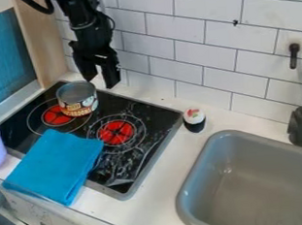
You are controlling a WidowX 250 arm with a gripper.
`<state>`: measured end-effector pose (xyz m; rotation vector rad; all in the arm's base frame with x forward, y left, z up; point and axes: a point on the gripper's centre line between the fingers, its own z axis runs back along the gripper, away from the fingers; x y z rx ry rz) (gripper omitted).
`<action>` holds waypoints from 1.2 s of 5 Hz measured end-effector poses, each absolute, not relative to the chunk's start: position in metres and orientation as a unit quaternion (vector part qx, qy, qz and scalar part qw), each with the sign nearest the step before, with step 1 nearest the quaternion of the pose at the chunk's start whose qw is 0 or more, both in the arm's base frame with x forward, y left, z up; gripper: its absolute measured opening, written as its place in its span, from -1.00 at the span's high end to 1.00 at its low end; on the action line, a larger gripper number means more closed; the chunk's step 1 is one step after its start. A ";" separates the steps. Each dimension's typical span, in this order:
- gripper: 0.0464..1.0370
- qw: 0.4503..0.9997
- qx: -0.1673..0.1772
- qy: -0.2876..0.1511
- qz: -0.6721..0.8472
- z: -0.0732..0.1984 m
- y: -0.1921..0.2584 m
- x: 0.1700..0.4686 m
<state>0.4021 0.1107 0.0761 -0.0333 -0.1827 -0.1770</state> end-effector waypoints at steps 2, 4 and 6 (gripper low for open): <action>-0.93 0.990 0.003 -0.112 -0.086 0.077 0.117 0.410; -0.93 0.991 0.010 -0.117 -0.063 0.054 0.131 0.404; -0.93 0.996 0.027 -0.073 -0.037 0.046 0.161 0.356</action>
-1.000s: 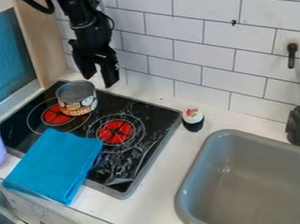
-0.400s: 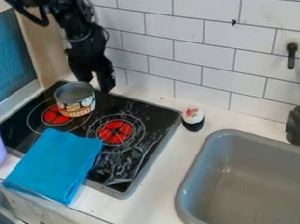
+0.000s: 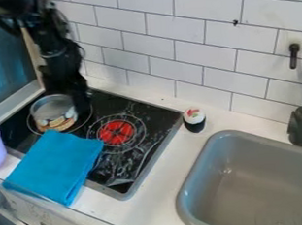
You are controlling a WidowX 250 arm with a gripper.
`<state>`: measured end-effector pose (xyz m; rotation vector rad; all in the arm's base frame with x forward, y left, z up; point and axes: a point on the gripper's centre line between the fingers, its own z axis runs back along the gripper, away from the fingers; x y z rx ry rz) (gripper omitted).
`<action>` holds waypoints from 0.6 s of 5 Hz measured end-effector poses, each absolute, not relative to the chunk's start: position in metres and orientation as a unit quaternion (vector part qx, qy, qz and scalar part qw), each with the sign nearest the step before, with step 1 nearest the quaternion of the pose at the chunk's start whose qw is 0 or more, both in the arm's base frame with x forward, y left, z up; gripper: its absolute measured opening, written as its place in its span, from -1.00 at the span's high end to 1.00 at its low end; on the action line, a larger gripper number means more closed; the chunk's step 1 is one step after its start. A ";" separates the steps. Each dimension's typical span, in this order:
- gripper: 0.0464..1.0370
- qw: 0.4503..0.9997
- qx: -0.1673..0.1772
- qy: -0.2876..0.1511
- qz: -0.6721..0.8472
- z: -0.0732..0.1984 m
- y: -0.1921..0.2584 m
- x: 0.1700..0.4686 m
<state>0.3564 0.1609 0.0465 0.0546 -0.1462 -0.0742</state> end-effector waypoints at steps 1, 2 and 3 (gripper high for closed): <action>-0.93 0.998 0.029 -0.050 -0.016 0.056 0.177 0.332; -0.93 0.999 0.025 -0.033 -0.012 0.060 0.178 0.320; -0.93 0.999 0.020 -0.025 0.002 0.061 0.181 0.315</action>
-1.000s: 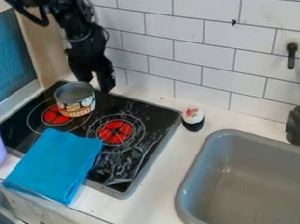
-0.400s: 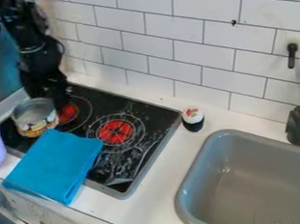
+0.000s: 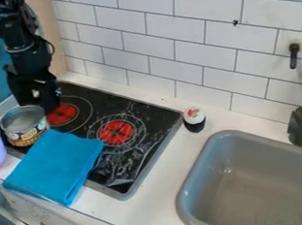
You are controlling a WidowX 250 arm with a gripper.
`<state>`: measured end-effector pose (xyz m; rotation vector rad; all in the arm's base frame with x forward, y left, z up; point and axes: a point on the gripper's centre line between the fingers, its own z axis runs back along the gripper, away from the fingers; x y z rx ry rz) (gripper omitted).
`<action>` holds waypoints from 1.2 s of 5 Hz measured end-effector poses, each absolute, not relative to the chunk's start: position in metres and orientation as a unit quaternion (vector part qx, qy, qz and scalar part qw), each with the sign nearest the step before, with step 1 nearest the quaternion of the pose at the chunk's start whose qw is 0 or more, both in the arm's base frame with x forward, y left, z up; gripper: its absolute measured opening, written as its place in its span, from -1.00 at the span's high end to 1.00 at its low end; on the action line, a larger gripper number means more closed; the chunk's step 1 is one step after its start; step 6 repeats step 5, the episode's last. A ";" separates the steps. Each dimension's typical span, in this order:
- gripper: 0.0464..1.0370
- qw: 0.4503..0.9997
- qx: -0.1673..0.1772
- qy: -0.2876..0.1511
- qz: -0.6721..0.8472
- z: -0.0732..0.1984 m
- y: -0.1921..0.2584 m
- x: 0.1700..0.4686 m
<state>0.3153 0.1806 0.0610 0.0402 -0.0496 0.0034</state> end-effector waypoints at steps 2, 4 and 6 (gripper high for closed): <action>-0.93 0.997 0.023 -0.075 0.003 0.093 0.176 0.325; -0.93 0.995 0.017 -0.087 -0.051 0.119 0.115 0.327; -0.93 0.998 -0.007 -0.034 -0.055 0.103 0.068 0.301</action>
